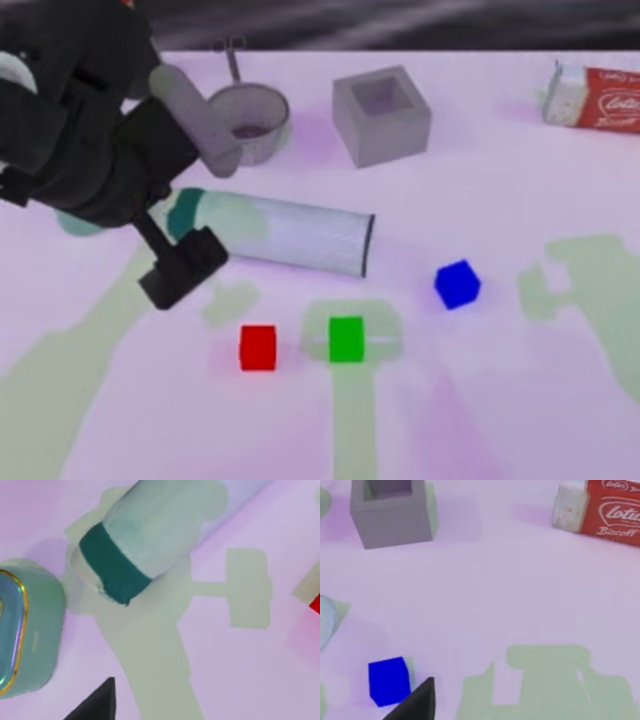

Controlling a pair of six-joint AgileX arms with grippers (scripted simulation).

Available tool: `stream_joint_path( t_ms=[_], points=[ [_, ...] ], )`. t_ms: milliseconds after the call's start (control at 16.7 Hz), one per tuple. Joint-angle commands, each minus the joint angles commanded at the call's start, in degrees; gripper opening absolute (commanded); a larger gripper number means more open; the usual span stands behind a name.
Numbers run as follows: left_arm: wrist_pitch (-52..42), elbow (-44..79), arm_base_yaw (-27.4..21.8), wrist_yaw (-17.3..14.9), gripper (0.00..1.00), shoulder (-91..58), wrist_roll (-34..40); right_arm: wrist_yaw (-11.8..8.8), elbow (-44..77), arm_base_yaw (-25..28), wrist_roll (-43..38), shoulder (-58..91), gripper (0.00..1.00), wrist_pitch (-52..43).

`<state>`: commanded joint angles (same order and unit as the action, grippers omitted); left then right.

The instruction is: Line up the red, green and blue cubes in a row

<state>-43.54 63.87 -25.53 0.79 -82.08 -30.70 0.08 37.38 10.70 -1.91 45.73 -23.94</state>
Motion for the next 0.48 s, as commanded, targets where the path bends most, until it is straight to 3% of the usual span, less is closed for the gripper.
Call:
stream_joint_path(
  t_ms=[480],
  points=[
    [24.16, -38.11, 16.61, -0.19, 1.00, 48.49, 17.61, -0.07, 35.28, 9.86, -1.81, 49.06, 1.00, -24.59]
  ],
)
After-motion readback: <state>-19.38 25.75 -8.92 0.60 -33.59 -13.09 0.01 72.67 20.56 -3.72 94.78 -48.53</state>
